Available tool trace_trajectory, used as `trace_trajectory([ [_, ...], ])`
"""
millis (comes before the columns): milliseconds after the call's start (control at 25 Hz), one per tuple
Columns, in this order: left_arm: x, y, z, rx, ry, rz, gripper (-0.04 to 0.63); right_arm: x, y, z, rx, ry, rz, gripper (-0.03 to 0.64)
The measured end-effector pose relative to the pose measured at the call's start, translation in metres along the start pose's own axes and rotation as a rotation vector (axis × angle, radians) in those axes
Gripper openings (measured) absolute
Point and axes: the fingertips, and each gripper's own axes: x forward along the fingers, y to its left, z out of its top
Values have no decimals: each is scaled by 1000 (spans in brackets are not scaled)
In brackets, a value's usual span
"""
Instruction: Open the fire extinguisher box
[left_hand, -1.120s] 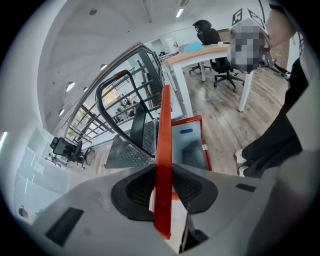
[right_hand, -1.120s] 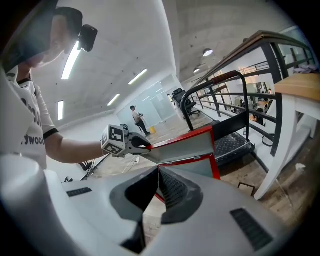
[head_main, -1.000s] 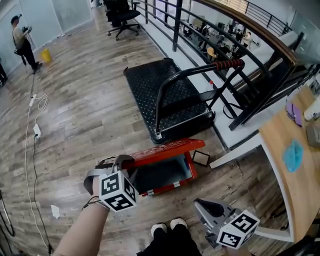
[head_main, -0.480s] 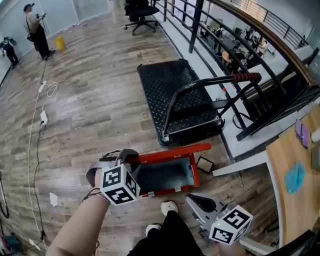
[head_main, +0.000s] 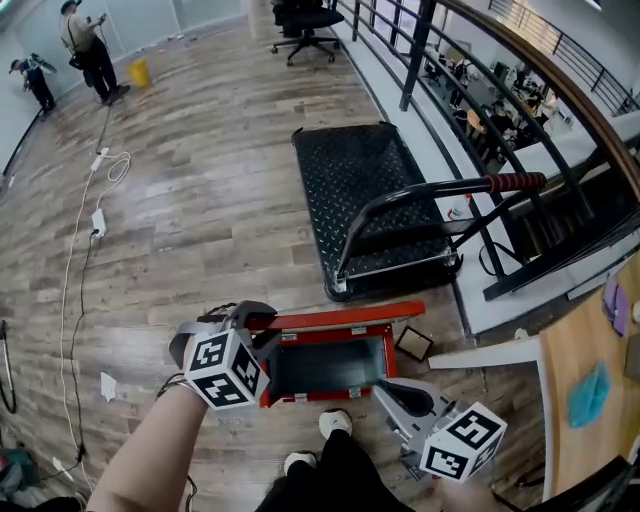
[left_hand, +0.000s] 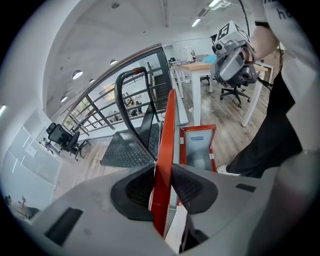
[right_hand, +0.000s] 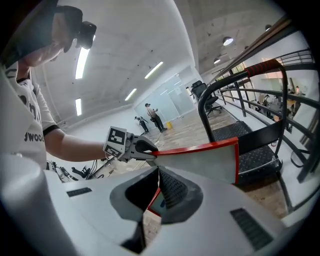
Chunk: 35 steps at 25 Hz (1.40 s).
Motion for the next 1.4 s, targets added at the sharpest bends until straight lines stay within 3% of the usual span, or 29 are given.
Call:
trace_trajectory([
  [480, 13, 27, -4, -35, -5, -76, 103, 13, -30, 26, -38, 29, 45, 11],
  [920, 13, 26, -3, -50, -12, -82, 103, 22, -36, 36, -41, 24, 59, 11],
  [1400, 29, 51, -6, -82, -89, -120, 103, 43, -35, 33, 15, 23, 11, 11],
])
